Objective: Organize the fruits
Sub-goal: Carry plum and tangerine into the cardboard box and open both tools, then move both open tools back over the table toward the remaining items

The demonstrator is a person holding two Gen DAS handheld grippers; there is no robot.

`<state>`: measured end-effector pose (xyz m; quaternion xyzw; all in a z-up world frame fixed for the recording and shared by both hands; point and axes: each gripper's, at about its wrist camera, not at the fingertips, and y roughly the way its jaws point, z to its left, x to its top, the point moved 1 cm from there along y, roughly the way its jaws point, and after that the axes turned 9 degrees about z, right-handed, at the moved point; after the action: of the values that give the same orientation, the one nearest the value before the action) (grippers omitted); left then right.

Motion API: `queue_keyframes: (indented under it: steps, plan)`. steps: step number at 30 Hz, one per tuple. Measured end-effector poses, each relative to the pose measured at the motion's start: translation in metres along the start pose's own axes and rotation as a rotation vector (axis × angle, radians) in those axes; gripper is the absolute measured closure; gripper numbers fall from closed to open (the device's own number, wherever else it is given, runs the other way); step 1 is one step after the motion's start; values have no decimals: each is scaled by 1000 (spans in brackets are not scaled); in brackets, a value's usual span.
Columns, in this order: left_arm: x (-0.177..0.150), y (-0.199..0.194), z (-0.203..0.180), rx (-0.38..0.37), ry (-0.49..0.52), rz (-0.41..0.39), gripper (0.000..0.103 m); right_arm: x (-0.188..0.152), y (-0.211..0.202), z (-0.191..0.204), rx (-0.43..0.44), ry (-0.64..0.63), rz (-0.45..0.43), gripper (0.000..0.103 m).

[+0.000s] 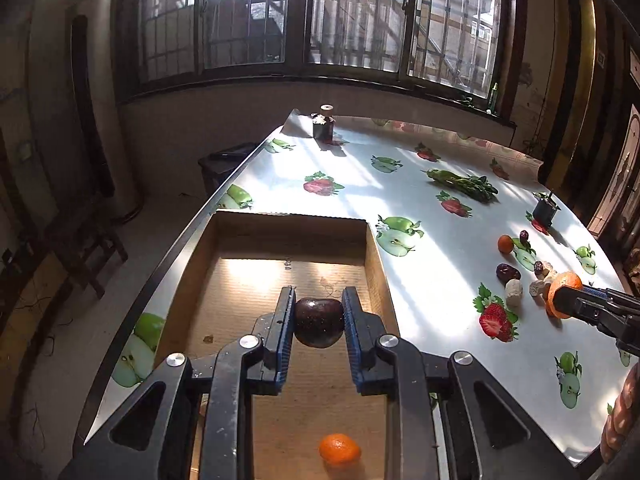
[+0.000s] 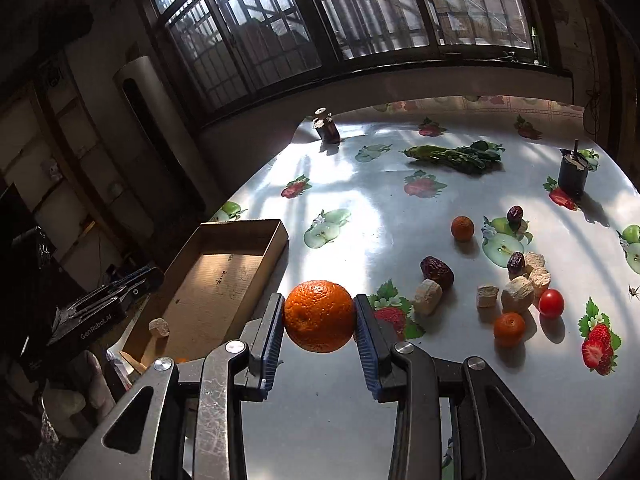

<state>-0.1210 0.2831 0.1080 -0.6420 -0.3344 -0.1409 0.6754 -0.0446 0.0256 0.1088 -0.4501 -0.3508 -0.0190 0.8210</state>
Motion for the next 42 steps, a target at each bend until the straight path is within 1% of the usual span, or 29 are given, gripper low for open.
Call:
queue_keyframes:
  steps: [2, 5, 8, 9, 11, 13, 16, 18, 19, 21, 22, 23, 26, 27, 30, 31, 32, 36, 39, 42]
  plan:
    - [1, 14, 25, 41, -24, 54, 80, 4, 28, 32, 46, -54, 49, 66]
    - [-3, 36, 52, 73, -51, 134, 80, 4, 73, 74, 76, -125, 135, 66]
    - [-9, 56, 66, 96, -69, 202, 80, -3, 116, 105, 65, -175, 210, 65]
    - [-11, 61, 68, 102, -63, 226, 80, -5, 130, 112, 55, -189, 237, 65]
    - [-15, 70, 72, 113, -60, 248, 80, -12, 153, 124, 35, -221, 287, 65]
    - [-18, 75, 74, 102, -65, 265, 80, -20, 167, 132, 17, -245, 317, 65]
    - [-19, 81, 77, 102, -68, 283, 80, -28, 176, 137, 6, -263, 337, 65]
    - [-19, 80, 77, 99, -69, 287, 79, -30, 178, 138, 3, -261, 336, 65]
    - [-18, 78, 76, 96, -70, 284, 79, -30, 178, 137, 5, -257, 336, 65]
    - [-18, 72, 73, 94, -69, 269, 74, -30, 174, 134, 16, -243, 332, 64]
    - [-15, 68, 72, 96, -69, 256, 67, -28, 171, 132, 24, -233, 325, 63]
    - [-12, 63, 69, 97, -69, 237, 59, -28, 166, 130, 32, -226, 312, 59]
    - [-6, 45, 63, 114, -70, 182, 51, -23, 142, 123, 40, -212, 243, 50]
    - [-4, 38, 61, 115, -76, 165, 50, -21, 132, 121, 38, -207, 215, 49]
    - [2, 19, 53, 79, -103, 116, 42, -21, 102, 105, 31, -173, 149, 47]
    - [3, 13, 49, 60, -112, 103, 39, -22, 91, 98, 30, -152, 127, 44]
    - [4, 8, 44, 37, -117, 92, 38, -24, 81, 89, 26, -131, 107, 41]
    - [7, -9, 12, -44, -83, 73, 37, -30, 53, 51, -4, -39, 65, 40]
    - [7, -19, -23, -79, -9, 59, 37, -33, 34, 22, -31, 29, 57, 40]
    - [3, -27, -61, -122, 64, 51, 33, -36, 11, -6, -52, 92, 52, 40]
